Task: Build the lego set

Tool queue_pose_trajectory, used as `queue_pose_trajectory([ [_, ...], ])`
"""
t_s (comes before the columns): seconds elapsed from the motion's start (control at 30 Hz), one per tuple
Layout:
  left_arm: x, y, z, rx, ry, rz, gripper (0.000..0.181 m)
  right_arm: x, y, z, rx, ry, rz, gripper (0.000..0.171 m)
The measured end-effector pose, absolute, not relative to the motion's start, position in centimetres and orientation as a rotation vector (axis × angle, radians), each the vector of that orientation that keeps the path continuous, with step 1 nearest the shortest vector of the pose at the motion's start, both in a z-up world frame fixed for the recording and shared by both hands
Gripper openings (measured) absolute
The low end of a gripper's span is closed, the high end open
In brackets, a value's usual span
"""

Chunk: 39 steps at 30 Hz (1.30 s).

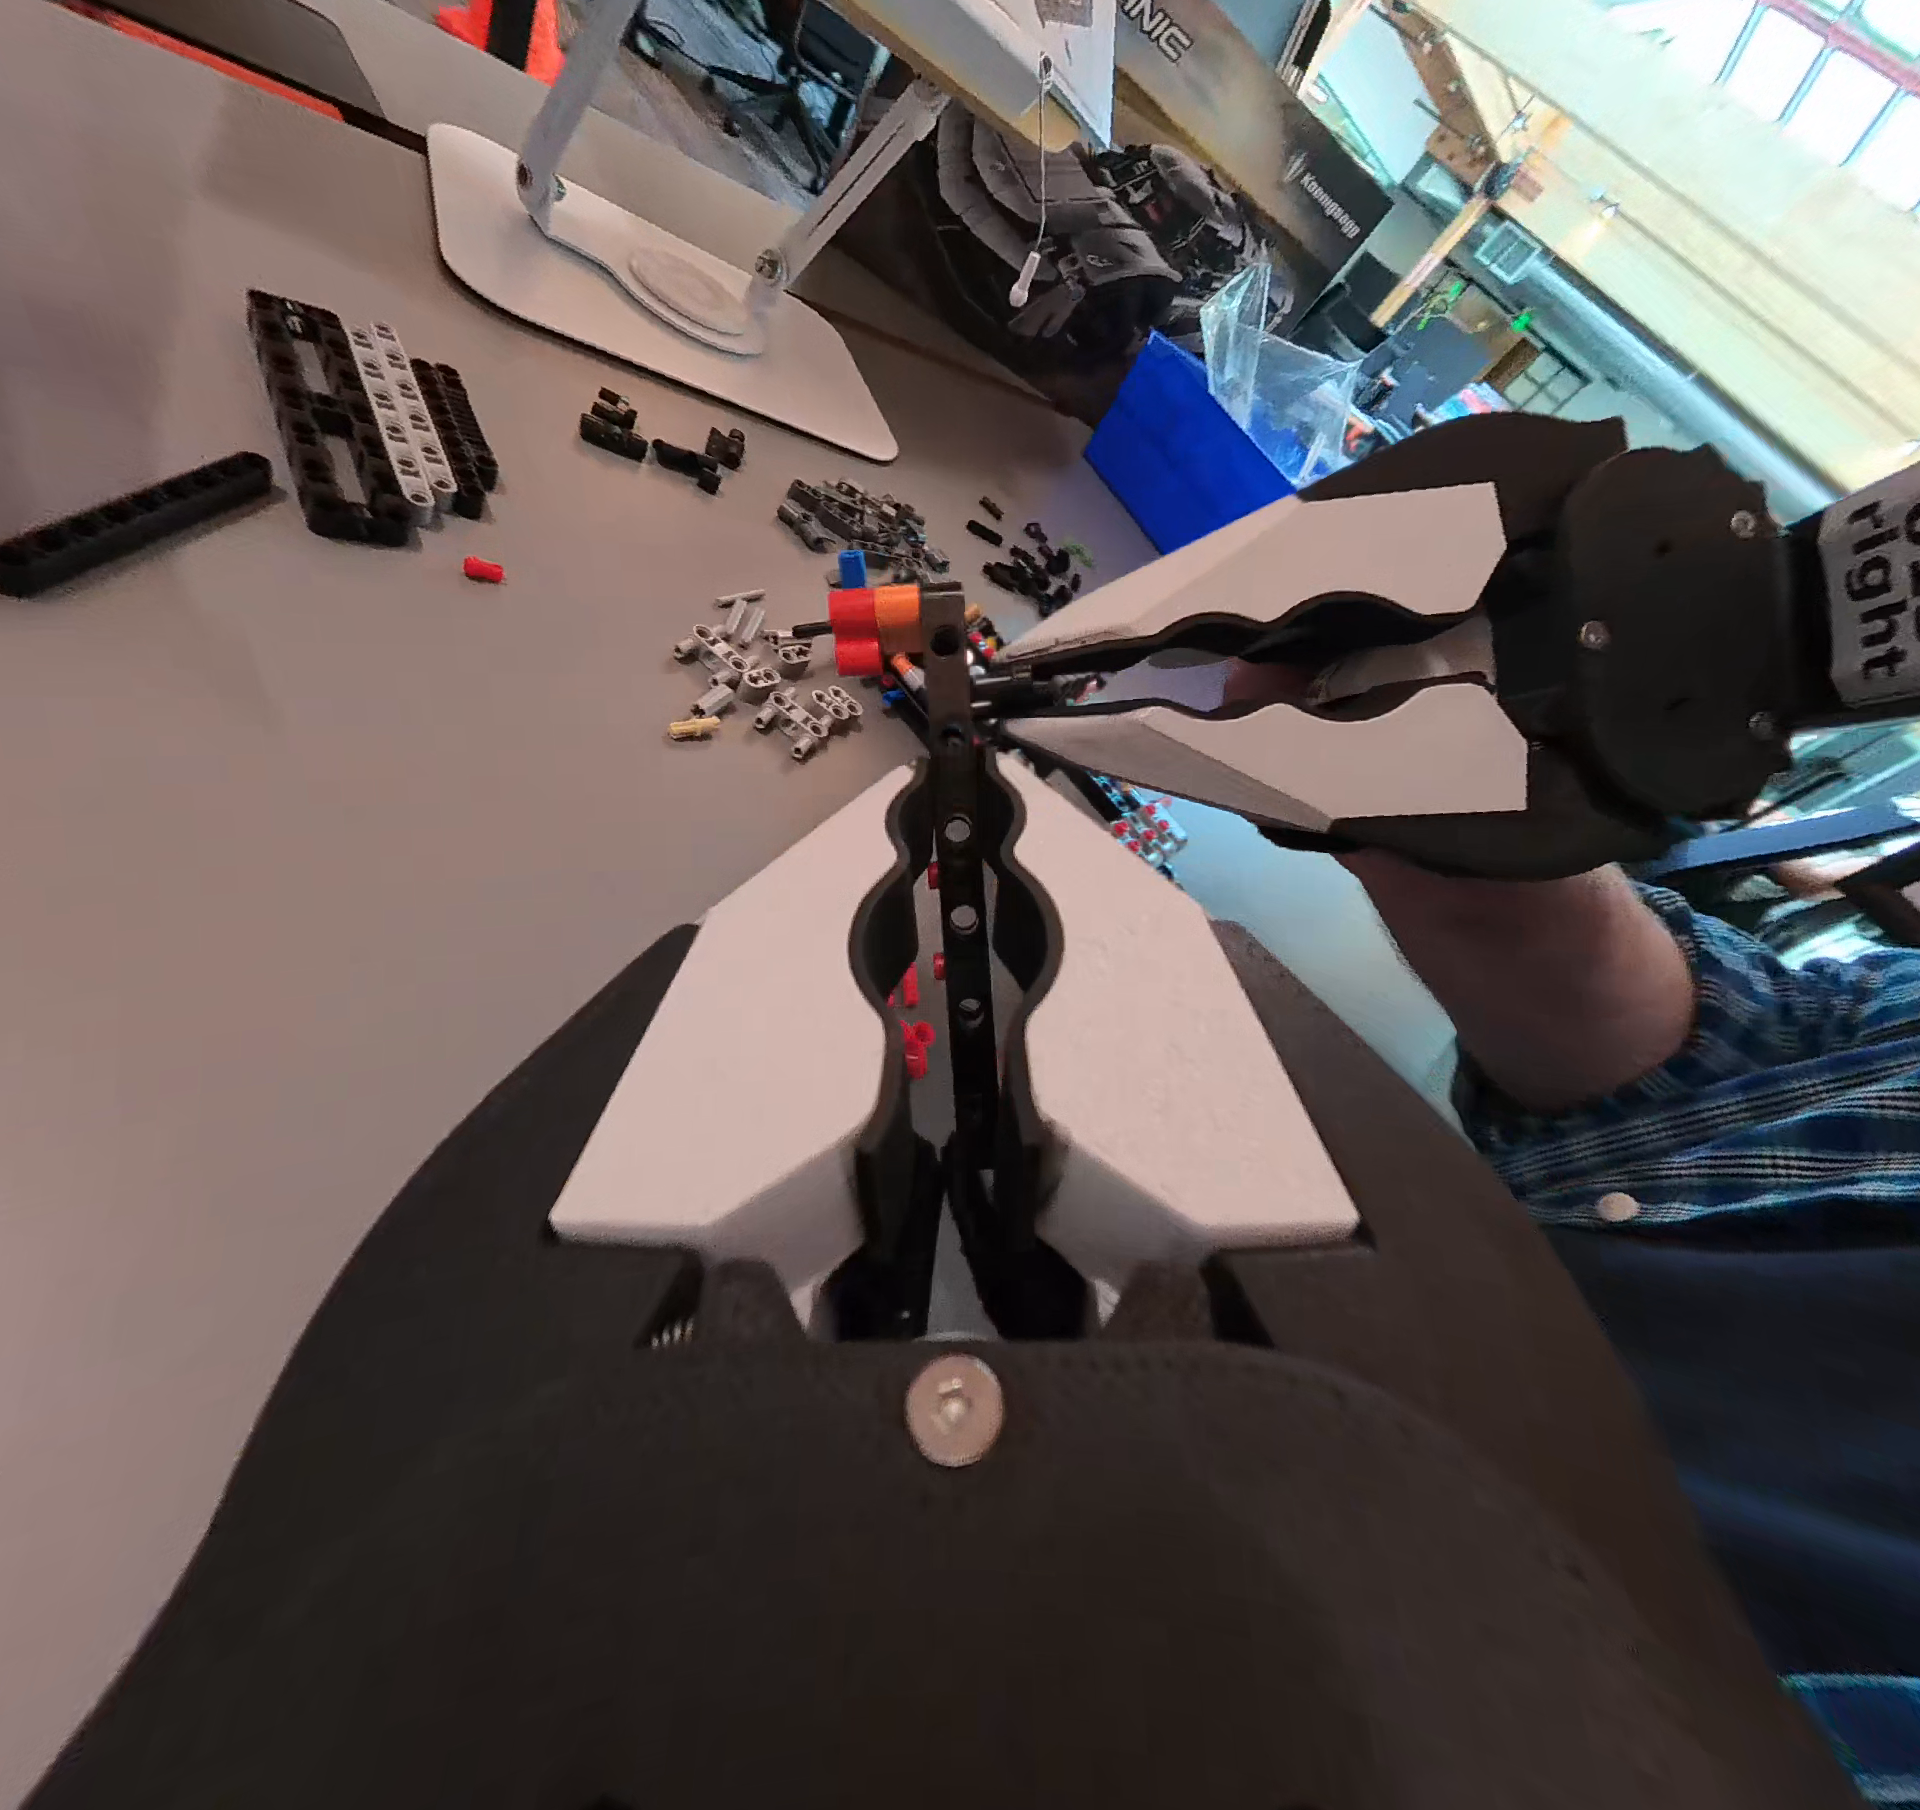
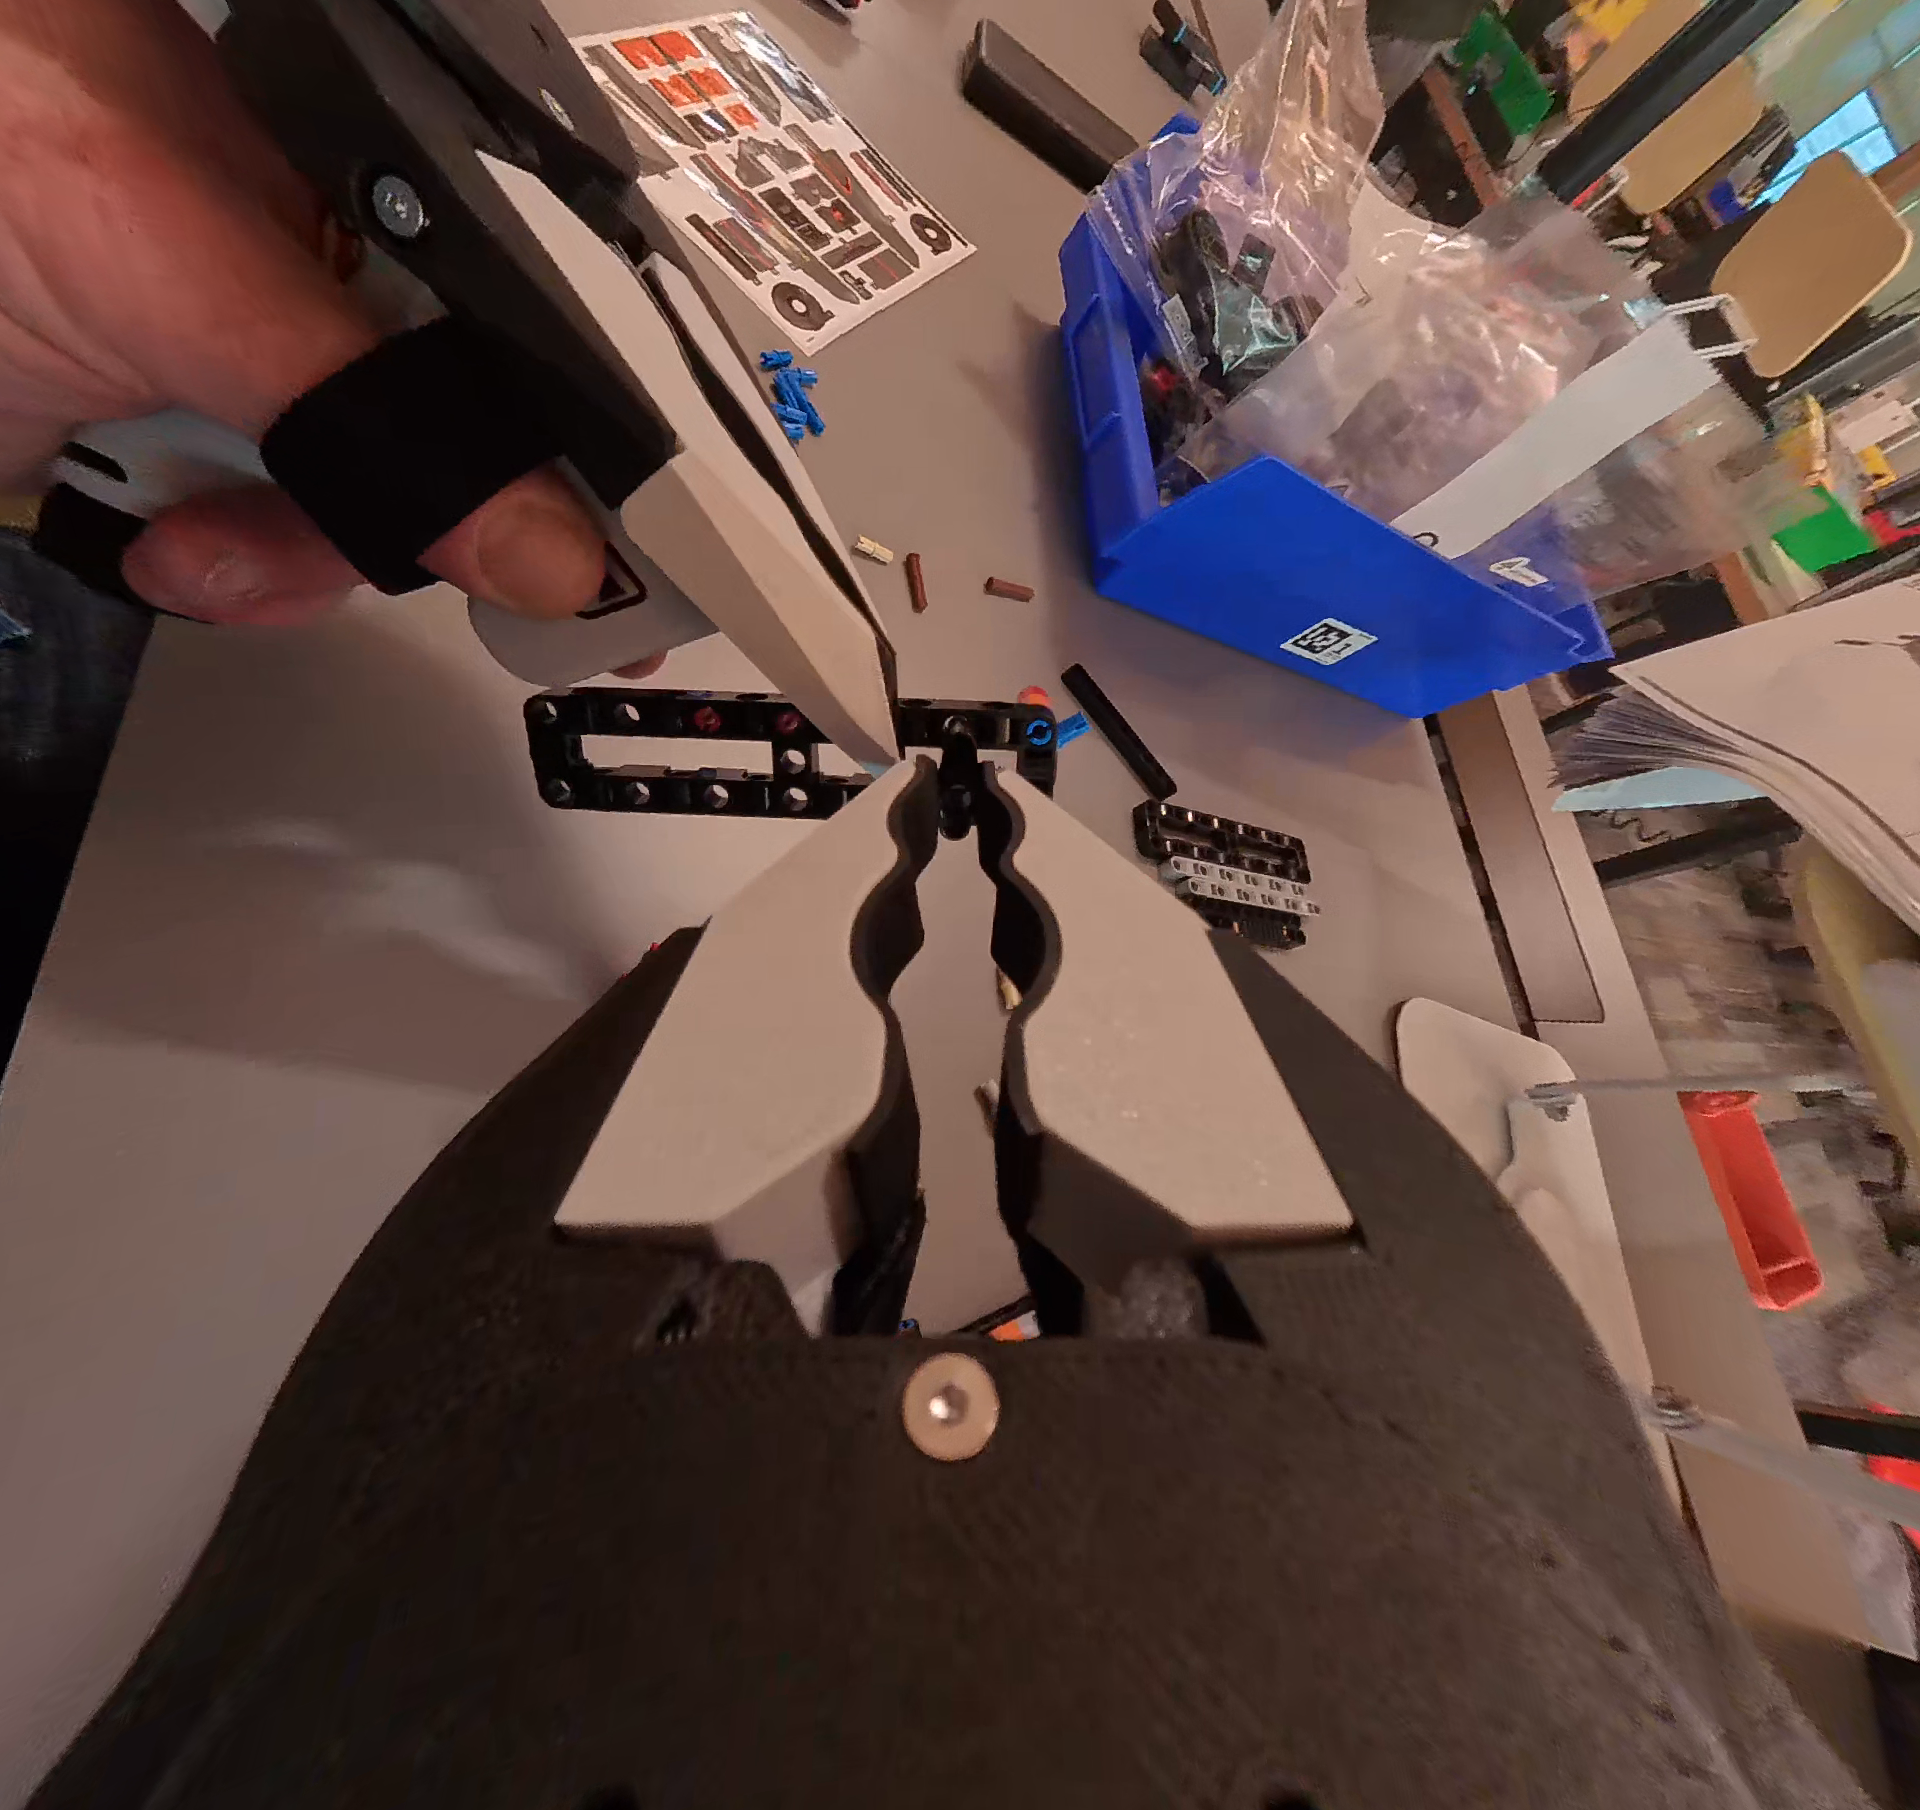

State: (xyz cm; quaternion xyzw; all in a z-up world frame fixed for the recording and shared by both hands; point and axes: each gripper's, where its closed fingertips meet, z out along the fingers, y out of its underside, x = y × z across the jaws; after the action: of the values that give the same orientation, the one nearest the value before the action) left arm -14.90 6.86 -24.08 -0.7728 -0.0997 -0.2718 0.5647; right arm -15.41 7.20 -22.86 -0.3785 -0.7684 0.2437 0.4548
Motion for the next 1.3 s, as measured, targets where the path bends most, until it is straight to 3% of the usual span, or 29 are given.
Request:
queue_pose_trajectory([
  [1.3, -17.2, 5.8, -23.5, -1.987, 0.150, 0.279, 0.006, -17.3, 6.6, -23.1, -1.007, -1.903, 0.521, 0.004],
])
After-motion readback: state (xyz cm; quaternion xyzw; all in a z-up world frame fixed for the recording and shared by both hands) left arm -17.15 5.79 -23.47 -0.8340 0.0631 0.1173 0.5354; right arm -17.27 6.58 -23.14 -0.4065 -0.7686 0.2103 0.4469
